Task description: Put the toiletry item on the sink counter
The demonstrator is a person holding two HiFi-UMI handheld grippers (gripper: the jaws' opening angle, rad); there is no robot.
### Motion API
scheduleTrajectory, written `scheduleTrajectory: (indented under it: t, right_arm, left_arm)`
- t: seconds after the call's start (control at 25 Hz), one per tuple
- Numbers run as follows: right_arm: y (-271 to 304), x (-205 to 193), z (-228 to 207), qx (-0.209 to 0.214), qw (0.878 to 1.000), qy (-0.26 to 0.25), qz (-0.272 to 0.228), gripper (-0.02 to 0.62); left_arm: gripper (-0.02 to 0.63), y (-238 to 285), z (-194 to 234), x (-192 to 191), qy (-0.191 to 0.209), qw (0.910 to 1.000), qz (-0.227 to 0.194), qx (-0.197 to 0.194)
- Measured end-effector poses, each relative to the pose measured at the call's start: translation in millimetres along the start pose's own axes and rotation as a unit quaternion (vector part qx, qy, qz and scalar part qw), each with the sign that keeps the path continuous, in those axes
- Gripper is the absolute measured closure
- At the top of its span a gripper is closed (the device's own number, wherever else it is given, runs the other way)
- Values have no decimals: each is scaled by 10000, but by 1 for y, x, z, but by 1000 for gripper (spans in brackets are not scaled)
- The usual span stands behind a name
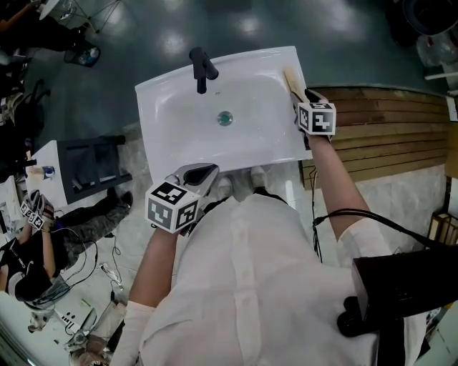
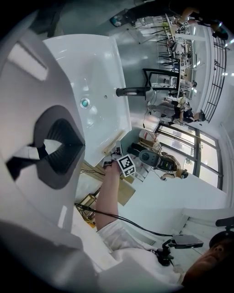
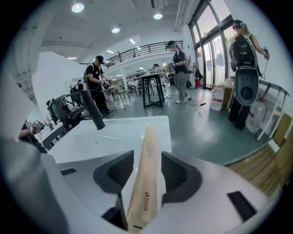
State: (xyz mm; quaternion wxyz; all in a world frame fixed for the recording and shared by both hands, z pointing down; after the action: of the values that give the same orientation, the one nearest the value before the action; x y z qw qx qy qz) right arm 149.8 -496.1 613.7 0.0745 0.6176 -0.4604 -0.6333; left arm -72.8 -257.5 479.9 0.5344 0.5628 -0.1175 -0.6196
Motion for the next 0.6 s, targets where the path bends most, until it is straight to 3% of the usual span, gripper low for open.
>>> scheduleTrajectory:
  t: [0.32,0.6]
  right_arm:
    - [-29,7,19,335,9990,-254,-179,433]
    - [-68,5,58,392,9972,-497,-408,434]
  left_arm:
    - [600,7,-17,-17,-207,9997,-81,65]
    - [600,-11,-23,-33,-53,9997,-246,1]
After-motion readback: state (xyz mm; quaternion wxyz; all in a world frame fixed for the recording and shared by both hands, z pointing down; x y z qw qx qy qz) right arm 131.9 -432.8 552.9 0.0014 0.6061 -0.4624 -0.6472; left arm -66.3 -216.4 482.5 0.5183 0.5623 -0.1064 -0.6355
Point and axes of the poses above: the fingertips, and each gripper's own axes: y forward along the fingers, z to its left, x out of its top, the point moved 2 cm from there along -y, backward along the fingers, and after that the axes turned 4 degrees about x, right-handed, at the moved point
